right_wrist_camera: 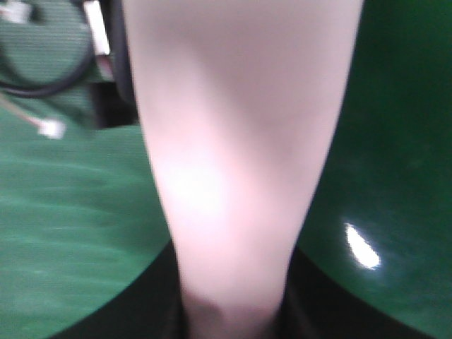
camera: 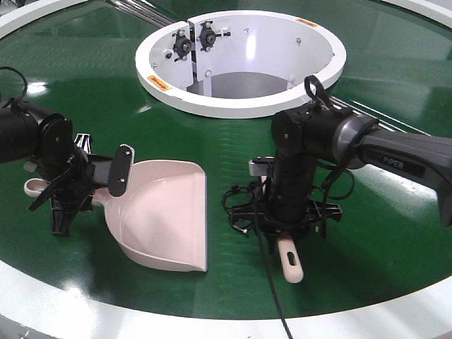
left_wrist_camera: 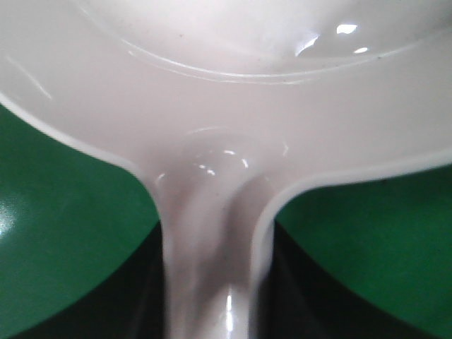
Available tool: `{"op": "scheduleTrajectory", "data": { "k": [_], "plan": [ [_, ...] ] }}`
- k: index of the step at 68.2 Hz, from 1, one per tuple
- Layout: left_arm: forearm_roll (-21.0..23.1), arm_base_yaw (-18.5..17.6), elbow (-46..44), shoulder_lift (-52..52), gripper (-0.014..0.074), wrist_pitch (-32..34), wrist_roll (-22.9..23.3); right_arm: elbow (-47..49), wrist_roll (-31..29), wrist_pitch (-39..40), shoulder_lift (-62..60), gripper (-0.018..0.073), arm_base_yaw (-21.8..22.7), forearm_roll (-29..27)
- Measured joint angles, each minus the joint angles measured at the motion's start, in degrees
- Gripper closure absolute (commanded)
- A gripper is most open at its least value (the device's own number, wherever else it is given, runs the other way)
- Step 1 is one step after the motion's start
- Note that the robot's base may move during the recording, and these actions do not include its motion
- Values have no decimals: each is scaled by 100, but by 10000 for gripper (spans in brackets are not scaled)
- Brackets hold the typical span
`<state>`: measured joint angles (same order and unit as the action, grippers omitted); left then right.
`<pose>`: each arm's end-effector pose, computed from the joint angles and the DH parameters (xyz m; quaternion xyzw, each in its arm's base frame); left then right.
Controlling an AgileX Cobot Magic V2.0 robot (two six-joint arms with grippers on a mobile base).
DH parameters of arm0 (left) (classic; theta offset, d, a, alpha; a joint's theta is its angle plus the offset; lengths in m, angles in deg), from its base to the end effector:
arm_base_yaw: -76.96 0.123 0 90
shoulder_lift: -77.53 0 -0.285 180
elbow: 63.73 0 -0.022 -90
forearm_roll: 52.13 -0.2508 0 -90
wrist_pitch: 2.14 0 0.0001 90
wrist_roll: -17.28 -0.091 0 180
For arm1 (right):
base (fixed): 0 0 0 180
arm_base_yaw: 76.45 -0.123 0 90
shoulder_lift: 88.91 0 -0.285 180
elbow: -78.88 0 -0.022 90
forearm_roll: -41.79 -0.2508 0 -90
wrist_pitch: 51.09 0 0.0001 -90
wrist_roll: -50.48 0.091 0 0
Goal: Clean and inspect green conveyor with broom and dustpan
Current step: 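Lift the brush with the right gripper and move it toward the cables, then sweep the black cables into the dustpan with the brush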
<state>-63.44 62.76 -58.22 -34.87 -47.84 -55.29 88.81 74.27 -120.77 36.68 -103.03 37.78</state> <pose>0.3586 -0.0776 0.2023 0.7188 0.6759 0.1387 0.0850 0.3488 0.1812 0.1756 0.0106 -0.9983 -0.0093 0.0558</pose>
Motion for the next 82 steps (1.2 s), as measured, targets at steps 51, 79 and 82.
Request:
{"op": "scheduleTrajectory", "data": {
  "k": [51,79,82],
  "plan": [
    [11,0,0,0,603,-5,-5,1582,-574,-105,996,561,-912,-720],
    [22,0,0,-10,603,-5,-5,2717,-1025,-99,900,561,-1265,-1282],
    [22,0,0,-10,603,-5,-5,2717,-1025,-126,823,561,-1247,-1201]
  ]
}}
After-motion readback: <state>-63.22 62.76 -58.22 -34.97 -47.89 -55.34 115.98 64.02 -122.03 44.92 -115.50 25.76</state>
